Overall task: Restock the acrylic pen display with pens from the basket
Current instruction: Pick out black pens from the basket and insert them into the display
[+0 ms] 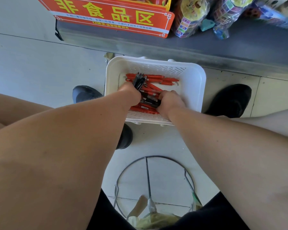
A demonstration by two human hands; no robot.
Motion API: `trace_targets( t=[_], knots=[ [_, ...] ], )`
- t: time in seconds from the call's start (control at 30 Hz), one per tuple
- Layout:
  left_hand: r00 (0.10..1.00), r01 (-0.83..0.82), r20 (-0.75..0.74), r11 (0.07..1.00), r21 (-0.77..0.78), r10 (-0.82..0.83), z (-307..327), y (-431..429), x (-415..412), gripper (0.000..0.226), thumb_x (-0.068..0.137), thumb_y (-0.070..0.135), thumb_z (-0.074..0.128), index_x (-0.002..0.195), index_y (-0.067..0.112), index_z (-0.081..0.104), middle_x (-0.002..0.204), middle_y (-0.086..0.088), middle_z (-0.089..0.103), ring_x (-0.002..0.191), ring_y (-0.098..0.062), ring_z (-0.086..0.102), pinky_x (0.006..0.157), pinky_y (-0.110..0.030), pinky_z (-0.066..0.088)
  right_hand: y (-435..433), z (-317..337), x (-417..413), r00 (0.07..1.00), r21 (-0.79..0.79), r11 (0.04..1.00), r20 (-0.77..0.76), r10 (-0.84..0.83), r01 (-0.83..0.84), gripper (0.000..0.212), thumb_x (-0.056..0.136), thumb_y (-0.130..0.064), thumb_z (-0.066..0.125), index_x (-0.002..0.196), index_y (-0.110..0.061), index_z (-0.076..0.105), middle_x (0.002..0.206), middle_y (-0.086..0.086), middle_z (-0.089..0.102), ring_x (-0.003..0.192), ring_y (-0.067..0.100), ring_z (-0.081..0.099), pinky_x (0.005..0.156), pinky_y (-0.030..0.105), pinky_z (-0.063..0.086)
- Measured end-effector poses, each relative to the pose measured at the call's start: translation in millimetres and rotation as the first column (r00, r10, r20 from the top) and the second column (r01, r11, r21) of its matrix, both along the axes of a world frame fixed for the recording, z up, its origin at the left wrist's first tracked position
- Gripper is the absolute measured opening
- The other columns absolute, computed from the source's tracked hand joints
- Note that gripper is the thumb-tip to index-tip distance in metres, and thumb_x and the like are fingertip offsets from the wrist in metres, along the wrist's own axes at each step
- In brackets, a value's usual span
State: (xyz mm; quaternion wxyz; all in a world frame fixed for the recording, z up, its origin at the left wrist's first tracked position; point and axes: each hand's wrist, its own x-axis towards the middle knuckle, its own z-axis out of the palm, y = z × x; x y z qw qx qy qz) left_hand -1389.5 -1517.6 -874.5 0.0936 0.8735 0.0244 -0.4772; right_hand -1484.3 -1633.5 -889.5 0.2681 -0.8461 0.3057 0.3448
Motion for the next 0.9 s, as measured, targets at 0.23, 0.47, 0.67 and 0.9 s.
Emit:
trace_targets(
  t=[0.23,0.47,0.67,0.9],
  knots=[
    [0.998,0.034,-0.052,0.999,-0.023,-0.035,-1.9,-1.8,-2.9,0.022,0.098,0.014,0.053,0.119,0.01,0.049,0.107,-0.012,0.058,0.098,-0.027,0.06,0.094,-0.039,0.052,-3.5,-0.7,-3.2,0.999,0.044,0.999,0.0,-0.032,0.032,0.02,0.09,-0.01,0.065,0.109,-0.016,0.071,0.099,0.005,0.063,0.086,0.022,0.057,0.081,0.027,0.05],
    [0.988,0.142,0.073,0.988,-0.058,-0.138,13.2,1.3,-5.2,0.035,0.095,0.012,0.053,0.129,0.004,0.057,0.125,-0.017,0.062,0.114,-0.036,0.06,0.096,-0.043,0.05,-10.5,13.1,-3.1,0.996,0.139,0.987,0.045,-0.083,0.076,0.019,0.088,-0.014,0.071,0.104,-0.023,0.076,0.097,-0.001,0.061,0.086,0.018,0.055,0.081,0.023,0.044],
    [0.983,0.176,0.072,0.975,-0.138,-0.168,18.8,-1.2,-5.8,0.018,0.097,0.018,0.058,0.112,0.009,0.054,0.089,-0.006,0.057,0.078,-0.02,0.057,0.072,-0.032,0.049,-15.7,23.7,-4.7,0.974,0.244,0.96,0.14,-0.176,0.138,0.013,0.084,-0.023,0.075,0.095,-0.03,0.077,0.106,0.001,0.069,0.097,0.024,0.062,0.091,0.037,0.051],
    [0.958,0.281,0.123,0.931,-0.234,-0.259,22.7,-1.3,-21.7,0.022,0.096,0.018,0.059,0.116,0.013,0.061,0.088,-0.001,0.059,0.081,-0.019,0.056,0.074,-0.031,0.042,-9.7,32.0,-9.2,0.857,0.468,0.772,0.057,-0.512,0.43,0.005,0.082,-0.01,0.077,0.084,-0.013,0.074,0.087,0.014,0.075,0.085,0.028,0.072,0.083,0.042,0.061]
  ],
)
